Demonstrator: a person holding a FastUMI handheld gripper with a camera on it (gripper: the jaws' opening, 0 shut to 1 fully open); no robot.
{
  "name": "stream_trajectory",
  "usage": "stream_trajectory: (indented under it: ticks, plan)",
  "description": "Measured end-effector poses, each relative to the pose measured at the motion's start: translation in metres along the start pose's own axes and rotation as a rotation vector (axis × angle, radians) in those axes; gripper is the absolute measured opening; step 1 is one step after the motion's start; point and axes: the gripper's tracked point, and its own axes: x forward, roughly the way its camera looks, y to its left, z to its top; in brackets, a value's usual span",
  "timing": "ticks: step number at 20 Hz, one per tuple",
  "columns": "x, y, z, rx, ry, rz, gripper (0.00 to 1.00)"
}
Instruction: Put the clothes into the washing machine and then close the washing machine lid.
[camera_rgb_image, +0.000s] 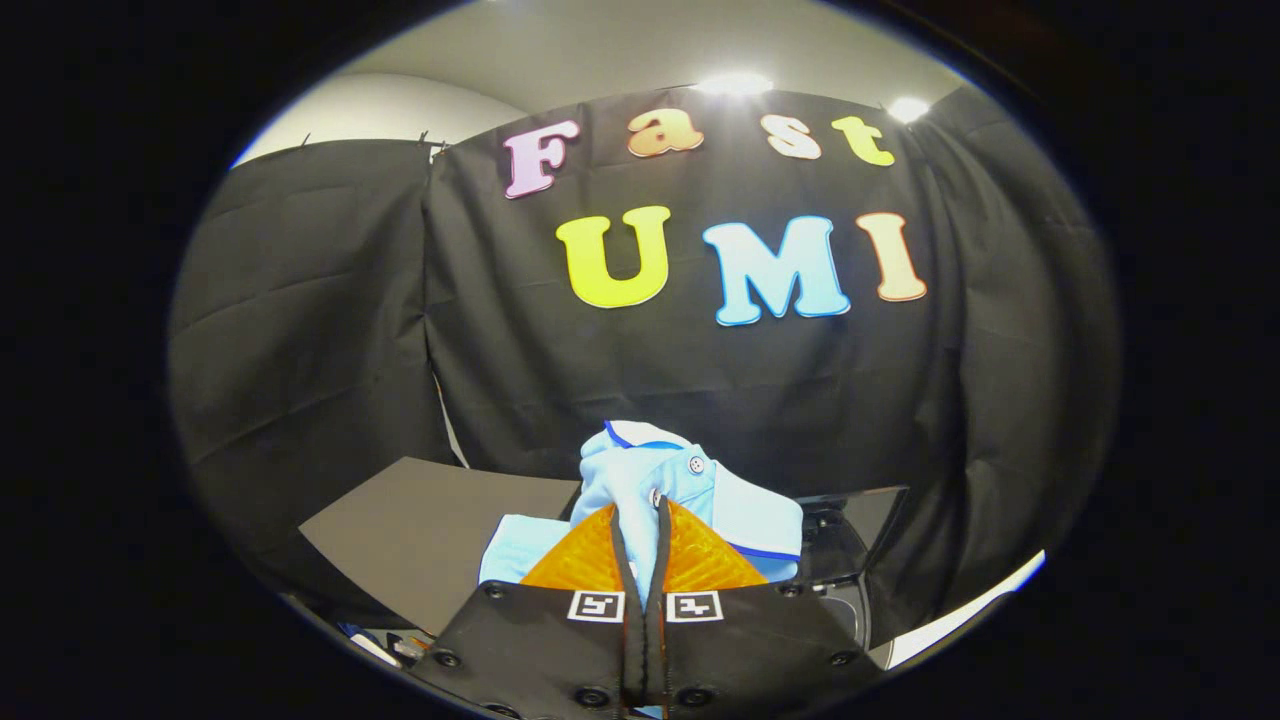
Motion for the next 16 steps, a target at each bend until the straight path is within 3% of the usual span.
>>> stream_trajectory:
  ticks: [7, 16]
  plan:
    - [-0.008, -0.045, -0.030, 0.001, 0.026, -0.073, 0.01]
    - [0.010, -0.072, -0.106, -0.019, 0.124, -0.116, 0.01]
